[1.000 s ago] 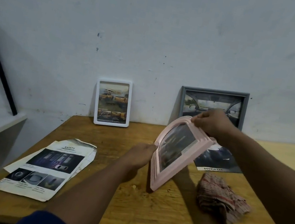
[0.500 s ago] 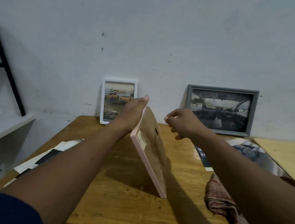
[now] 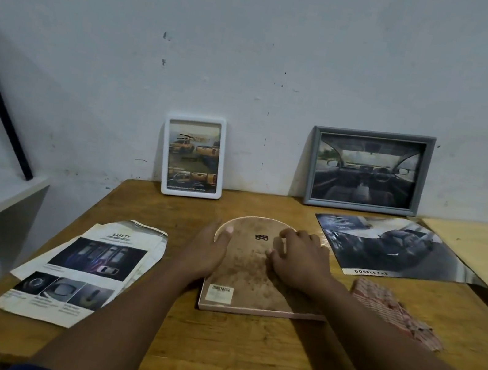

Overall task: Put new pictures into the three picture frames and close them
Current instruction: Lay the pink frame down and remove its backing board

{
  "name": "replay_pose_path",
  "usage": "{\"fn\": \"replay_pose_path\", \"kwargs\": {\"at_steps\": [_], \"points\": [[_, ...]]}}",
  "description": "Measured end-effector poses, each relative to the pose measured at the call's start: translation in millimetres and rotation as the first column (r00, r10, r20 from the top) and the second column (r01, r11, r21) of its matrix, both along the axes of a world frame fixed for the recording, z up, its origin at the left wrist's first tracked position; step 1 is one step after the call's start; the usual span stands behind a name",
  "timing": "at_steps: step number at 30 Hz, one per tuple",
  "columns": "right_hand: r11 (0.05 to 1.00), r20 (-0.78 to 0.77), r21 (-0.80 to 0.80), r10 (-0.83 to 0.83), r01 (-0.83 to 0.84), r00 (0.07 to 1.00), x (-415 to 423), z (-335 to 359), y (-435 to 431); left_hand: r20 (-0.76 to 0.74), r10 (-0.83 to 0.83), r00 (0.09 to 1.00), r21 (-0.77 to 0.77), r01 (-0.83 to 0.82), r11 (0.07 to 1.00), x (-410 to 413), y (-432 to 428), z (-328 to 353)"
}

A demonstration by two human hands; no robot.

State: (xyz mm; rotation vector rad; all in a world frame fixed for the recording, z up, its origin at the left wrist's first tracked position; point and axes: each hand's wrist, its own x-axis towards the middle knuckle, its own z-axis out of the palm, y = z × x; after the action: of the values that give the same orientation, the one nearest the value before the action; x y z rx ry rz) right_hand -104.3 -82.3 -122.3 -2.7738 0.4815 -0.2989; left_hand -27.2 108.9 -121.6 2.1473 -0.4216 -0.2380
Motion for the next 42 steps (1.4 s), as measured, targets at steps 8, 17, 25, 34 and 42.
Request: {"fn": "replay_pose_path", "kwargs": {"at_steps": [8, 17, 25, 34, 42], "points": [[0.999, -0.039, -0.045, -0.005, 0.003, 0.999, 27, 6, -26, 0.204, -0.065, 0.977, 0.207, 0.022, 0.978, 19, -20, -11], [0.981, -0.090, -0.050, 0.181, -0.186, 0.979, 70, -1, -11, 0.154, -0.078, 0.985, 0.199, 0.046, 0.979, 21, -30, -18], [0.972, -0.036, -0.074, 0.222, -0.224, 0.974, 85, -1, -18, 0.135, -0.017, 0.991, 0.228, -0.014, 0.974, 17, -30, -14], [0.968, -0.057, -0.101, 0.227, -0.231, 0.972, 115, -1, -7, 0.134, 0.021, 0.991, 0.185, -0.046, 0.982, 17, -30, -13], [0.970, 0.008, -0.162, 0.185, -0.181, 0.983, 128, -7, -12, 0.105, 0.045, 0.993, 0.118, -0.057, 0.991, 17, -30, -14]]}}
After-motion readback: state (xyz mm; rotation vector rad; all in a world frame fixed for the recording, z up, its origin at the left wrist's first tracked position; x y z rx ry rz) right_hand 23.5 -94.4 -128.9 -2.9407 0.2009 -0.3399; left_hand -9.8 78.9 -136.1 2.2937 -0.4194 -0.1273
